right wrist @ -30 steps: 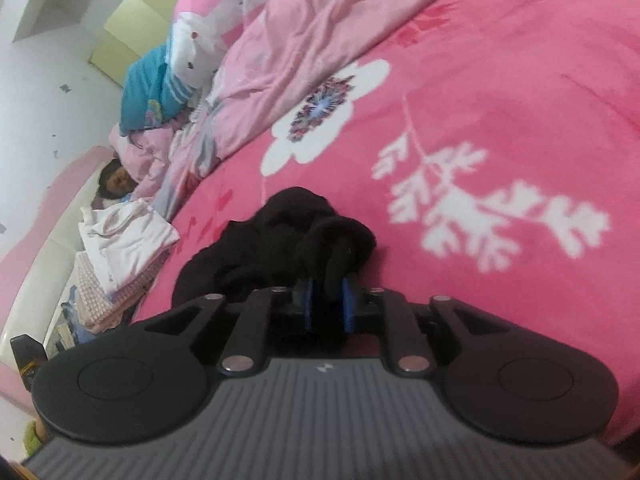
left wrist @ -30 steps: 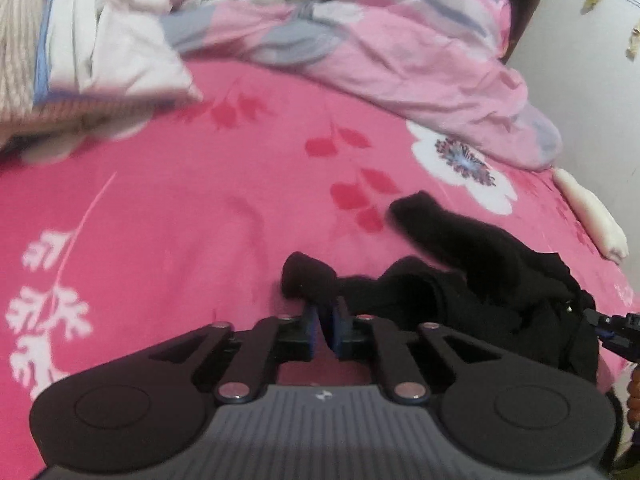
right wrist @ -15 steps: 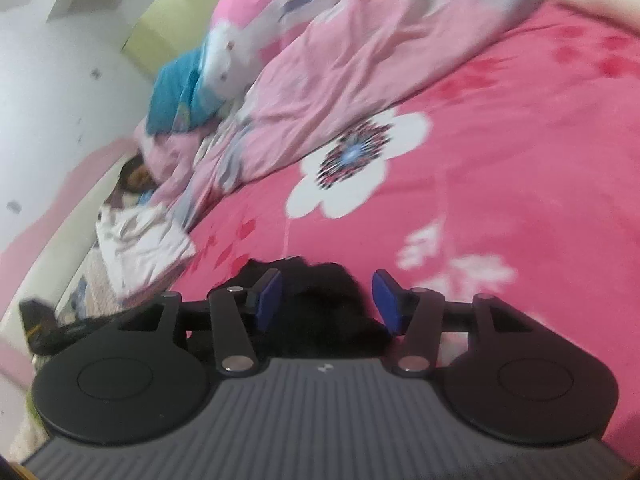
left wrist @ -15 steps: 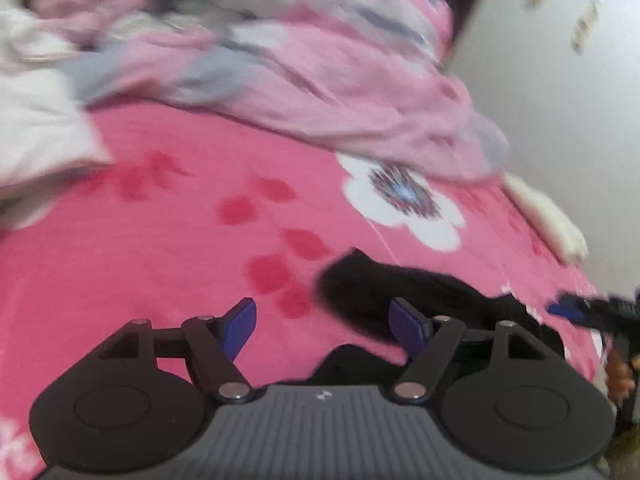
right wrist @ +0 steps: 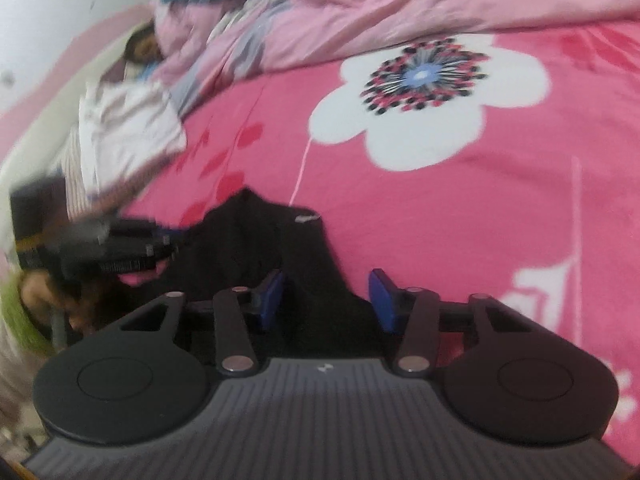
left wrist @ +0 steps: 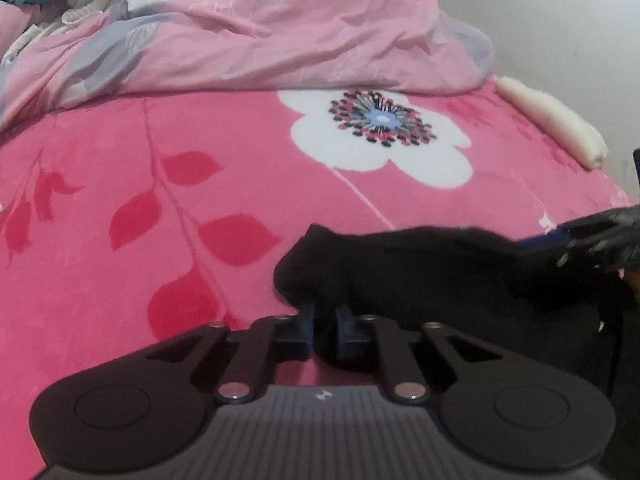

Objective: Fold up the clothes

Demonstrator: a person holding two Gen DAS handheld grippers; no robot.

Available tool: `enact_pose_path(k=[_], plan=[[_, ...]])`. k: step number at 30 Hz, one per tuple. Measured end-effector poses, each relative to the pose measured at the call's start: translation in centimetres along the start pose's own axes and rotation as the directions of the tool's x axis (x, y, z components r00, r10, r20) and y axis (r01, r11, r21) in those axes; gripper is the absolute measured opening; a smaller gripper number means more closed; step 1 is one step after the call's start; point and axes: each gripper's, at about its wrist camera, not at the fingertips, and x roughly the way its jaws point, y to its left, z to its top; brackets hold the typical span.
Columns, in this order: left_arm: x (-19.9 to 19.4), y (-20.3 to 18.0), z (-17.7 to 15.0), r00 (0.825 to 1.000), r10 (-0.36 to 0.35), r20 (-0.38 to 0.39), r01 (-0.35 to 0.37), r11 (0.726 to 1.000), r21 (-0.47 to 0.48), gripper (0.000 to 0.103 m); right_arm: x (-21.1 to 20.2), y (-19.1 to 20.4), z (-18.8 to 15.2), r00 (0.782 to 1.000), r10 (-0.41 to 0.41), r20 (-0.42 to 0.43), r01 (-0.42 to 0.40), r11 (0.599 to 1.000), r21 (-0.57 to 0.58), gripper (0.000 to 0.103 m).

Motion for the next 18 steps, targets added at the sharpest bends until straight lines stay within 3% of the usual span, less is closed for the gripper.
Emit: enact_pose_path(k=[2, 6, 13, 18], plan=[[-0.6, -0.2, 0.5, 0.998, 0.036, 0.058, -0.038, 0.999, 0.026, 0.008, 0.3, 0.7, 0.1, 0.999, -0.038, 0.003, 0.038, 0.998, -0.052, 0.005], [-2.4, -0.4, 2.0, 0.983, 0.080, 0.167, -0.089, 0.995, 0.049, 0.007, -0.9, 1.7, 1.6, 0.985, -0.129, 0.112, 0.144, 0.980, -0.139, 0.004], [-2.9, 0.6, 5.7, 0.949, 0.157, 0.274, -0.167, 0.986, 0.014, 0.007, -1.7, 2.2, 7.1, 0.931, -0.220, 0.290, 0.290, 0.930, -0.224, 0.003], [-1.1, 0.6, 8.8, 0.916, 0.235, 0.326, -0.246, 0.969, -0.006, 0.007, 1.1, 2.2, 12.0, 0.892, -0.268, 0.365, 0.384, 0.875, -0.294, 0.003]])
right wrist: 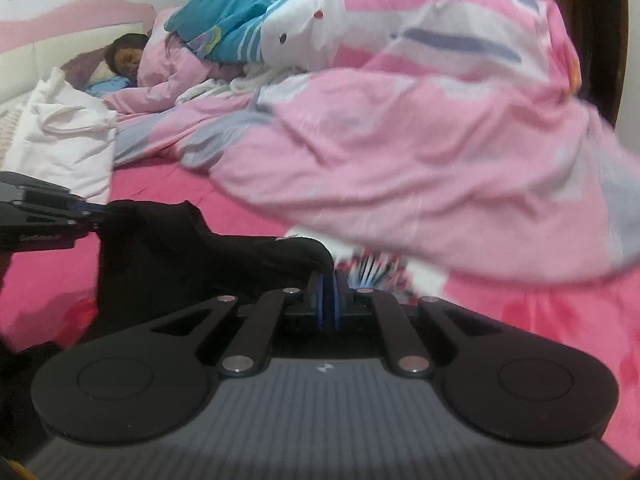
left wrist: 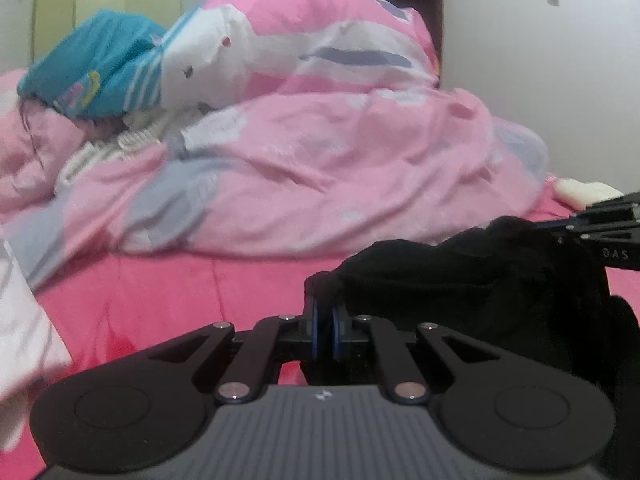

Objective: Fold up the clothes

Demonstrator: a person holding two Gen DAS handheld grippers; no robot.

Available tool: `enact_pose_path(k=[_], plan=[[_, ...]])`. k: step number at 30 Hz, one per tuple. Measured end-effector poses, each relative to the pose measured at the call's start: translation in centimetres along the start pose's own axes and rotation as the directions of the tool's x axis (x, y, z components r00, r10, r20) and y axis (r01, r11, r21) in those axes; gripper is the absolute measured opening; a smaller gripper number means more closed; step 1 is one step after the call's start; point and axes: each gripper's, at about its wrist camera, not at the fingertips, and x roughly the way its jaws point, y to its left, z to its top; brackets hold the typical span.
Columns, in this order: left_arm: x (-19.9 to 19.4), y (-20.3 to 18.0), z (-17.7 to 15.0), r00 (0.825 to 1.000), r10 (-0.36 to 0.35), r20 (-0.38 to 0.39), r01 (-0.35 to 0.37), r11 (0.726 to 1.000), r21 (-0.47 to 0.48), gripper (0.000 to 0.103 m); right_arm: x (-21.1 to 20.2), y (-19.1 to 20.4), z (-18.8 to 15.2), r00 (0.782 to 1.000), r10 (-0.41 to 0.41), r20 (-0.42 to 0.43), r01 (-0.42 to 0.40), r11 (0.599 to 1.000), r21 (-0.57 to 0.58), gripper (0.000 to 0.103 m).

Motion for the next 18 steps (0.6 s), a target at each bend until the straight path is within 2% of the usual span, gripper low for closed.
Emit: enact_pose_path(k=[4, 8, 11, 13, 14, 15, 17, 18], plan=[[2.6, 0.2, 1.1, 0.998, 0.054, 0.014, -0.054, 0.999, -0.007, 0.007, 3.8, -0.6, 2.1, 0.998, -0.051, 0.028, 0.052, 0.998, -0.034, 0.003], [5.2, 0.5, 1.0, 0.995, 0.099, -0.012, -0.100, 0.995, -0.023, 0.007, 8.2, -1.2, 3.2, 0.996, -0.080, 0.038, 0.082, 0.996, -0.048, 0.003], [7.4, 0.7, 0.3, 0.991, 0.114, -0.065, -0.116, 0.993, -0.032, 0.008, 11.5, -1.1, 2.8, 0.996, -0.092, 0.010, 0.093, 0.993, -0.068, 0.003], [9.1, 0.9, -0.5, 0.985, 0.087, -0.146, -0.094, 0.995, -0.041, 0.012, 13.0, -1.1, 2.1, 0.995, -0.095, -0.023, 0.094, 0.994, -0.057, 0.005], [9.7, 1.0, -1.0, 0.980, 0.077, -0.182, -0.088, 0.995, -0.052, 0.022, 13.3, -1.3, 1.8, 0.995, -0.094, -0.043, 0.092, 0.995, -0.042, 0.007], [10.0, 1.2, -1.3, 0.977, 0.066, -0.204, -0.080, 0.995, -0.063, 0.038, 13.6, -1.4, 1.6, 0.994, -0.093, -0.063, 0.091, 0.995, -0.026, 0.015], [9.5, 1.7, -1.8, 0.975, 0.042, -0.218, -0.064, 0.994, -0.094, 0.058, 14.3, -1.8, 1.0, 0.991, -0.089, -0.102, 0.090, 0.996, 0.005, 0.027], [8.9, 1.9, -2.0, 0.975, 0.033, -0.219, -0.056, 0.993, -0.104, 0.063, 14.6, -1.9, 0.7, 0.989, -0.086, -0.122, 0.089, 0.996, 0.020, 0.035]])
